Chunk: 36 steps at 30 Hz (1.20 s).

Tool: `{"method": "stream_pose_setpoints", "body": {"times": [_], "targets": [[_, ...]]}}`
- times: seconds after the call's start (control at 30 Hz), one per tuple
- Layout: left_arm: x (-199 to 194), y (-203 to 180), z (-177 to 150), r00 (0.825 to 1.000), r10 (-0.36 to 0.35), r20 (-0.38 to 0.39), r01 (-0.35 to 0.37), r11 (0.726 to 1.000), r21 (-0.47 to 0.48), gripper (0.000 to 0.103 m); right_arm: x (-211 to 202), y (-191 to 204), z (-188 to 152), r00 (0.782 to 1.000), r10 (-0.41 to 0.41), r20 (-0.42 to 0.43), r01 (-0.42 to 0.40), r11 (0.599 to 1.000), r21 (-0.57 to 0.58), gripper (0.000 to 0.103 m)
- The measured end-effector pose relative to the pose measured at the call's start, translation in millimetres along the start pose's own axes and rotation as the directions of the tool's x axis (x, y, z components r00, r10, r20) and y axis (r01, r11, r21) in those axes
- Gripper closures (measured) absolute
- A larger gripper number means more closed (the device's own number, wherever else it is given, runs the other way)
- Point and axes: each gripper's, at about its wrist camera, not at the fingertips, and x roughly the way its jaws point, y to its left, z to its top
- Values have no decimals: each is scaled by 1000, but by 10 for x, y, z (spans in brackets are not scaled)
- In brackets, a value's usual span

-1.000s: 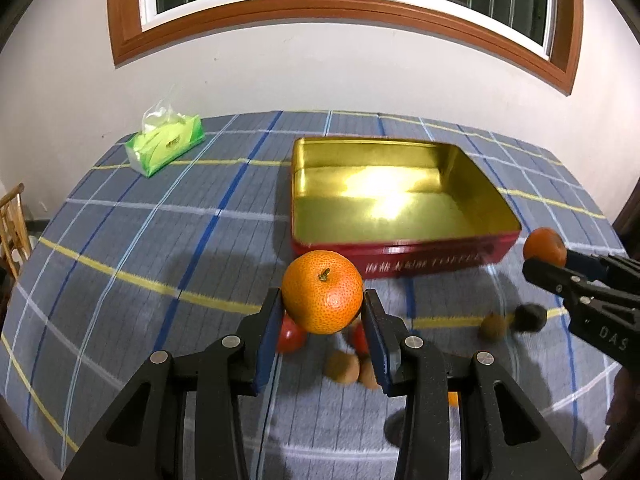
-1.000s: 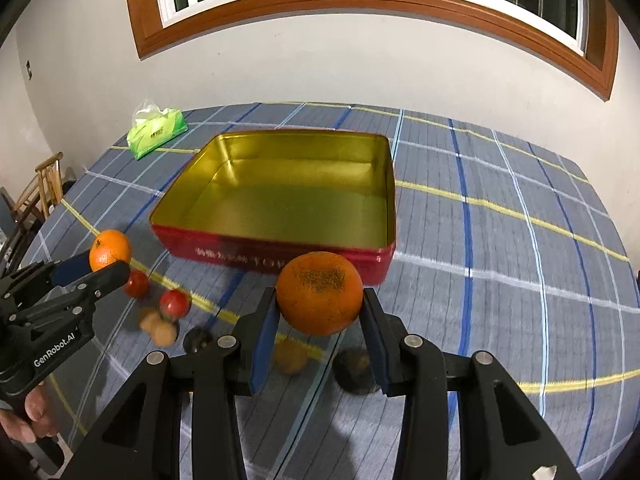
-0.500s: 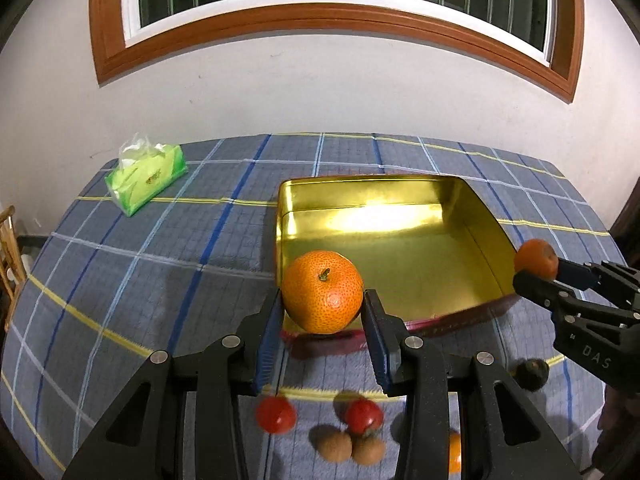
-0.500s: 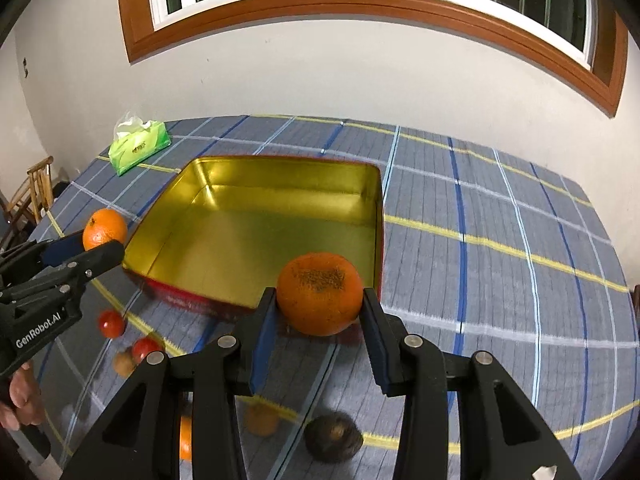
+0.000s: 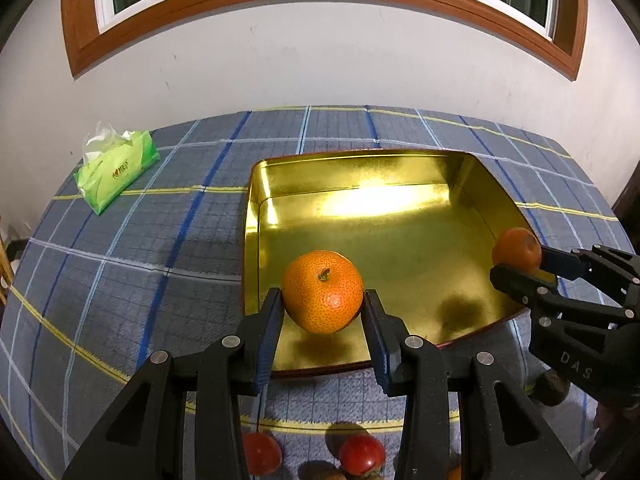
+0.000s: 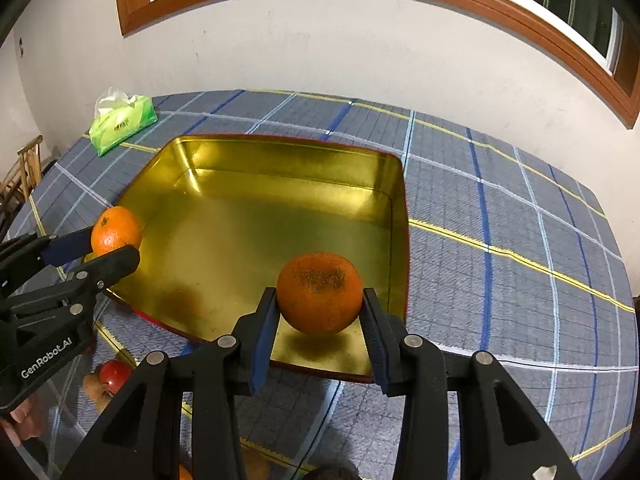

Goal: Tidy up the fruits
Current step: 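Carry the orange in the left tool into the red tin while the right tool carries its orange there, then open the left tool to drop its orange in the tin while the right tool releases its orange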

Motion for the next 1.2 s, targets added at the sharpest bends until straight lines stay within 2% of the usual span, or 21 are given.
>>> {"method": "stream_pose_setpoints", "body": {"times": [0.43,0.8,1.2], "targets": [[210,37,-13,999,7,-40,-8,1000,-13,62,130,-38,-13,999,-18,-38,18,1000,16,65],[206,42,-16,999,12,-34,-12,1000,-6,62,119,-9,-26,998,-43,-45,44,998,36,65],[226,42,0,999,29,-46,-29,1000,-5,62,101,-30,-46,999,-5,-46,8,998,64,65]]}}
